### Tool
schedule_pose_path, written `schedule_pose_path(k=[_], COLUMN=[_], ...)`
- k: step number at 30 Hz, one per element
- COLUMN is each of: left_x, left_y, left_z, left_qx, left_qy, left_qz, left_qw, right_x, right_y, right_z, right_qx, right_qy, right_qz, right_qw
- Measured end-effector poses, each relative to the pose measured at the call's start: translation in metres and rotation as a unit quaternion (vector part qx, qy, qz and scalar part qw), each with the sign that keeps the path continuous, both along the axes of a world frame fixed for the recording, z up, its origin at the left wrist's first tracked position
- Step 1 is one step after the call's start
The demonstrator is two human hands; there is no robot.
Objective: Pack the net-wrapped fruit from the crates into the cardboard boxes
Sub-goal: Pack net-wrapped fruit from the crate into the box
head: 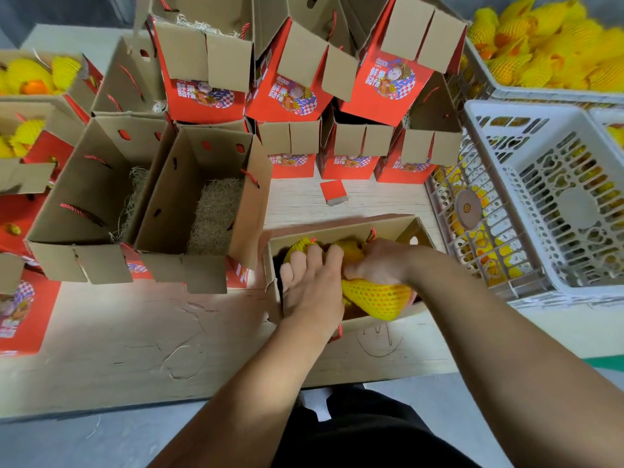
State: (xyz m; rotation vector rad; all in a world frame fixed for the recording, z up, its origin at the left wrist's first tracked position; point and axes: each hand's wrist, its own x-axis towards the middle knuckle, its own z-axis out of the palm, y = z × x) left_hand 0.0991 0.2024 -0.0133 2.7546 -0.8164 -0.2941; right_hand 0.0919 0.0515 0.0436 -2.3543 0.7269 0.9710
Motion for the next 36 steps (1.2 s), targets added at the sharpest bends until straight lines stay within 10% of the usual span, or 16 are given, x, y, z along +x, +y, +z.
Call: schedule_pose_path(k=[6,10,13,17,24,29,33,36], left_x=[0.002,-0.01,-0.014,-0.011,-0.014,-0.019,-0.018,-0.017], left_y=[0.021,0.024,0.014,0.009,0.011,0.005,0.02,0.046], left_z=[0.015,0.027,0.021,0.015,0.0,0.002,0.008,0.001], left_qx=[-0.157,-0.332,-0.288,-0.49,-0.56,-0.507,-0.331,-0.191], left_qy=[0.077,0.434,0.366,0.365,0.351,0.266,0.107,-0.027], left_qz=[0.012,-0.024,-0.039,0.08,0.089,0.088,-0.01,0.082], left_qw=[0.984,0.837,0.884,0.788,0.745,0.815,0.937,0.978], right_x=[-0.026,-0.047,-0.049,-0.056,-0.072,-0.074,-0.068,-0.061], right_y=[-0.013,-0.008,-0.001,0.009,0.012,0.009,-0.006,-0.022], right_z=[0.0,0.001,0.01,0.011,0.001,-0.005,-0.005,-0.02], right_qx=[0.129,0.415,0.464,0.454,0.501,0.453,0.197,-0.058], right_qy=[-0.152,-0.111,-0.152,-0.245,-0.259,-0.317,-0.415,-0.292], right_qz=[-0.199,-0.403,-0.382,-0.382,-0.388,-0.458,-0.341,-0.13], right_qw=[0.96,0.808,0.785,0.767,0.729,0.696,0.82,0.946])
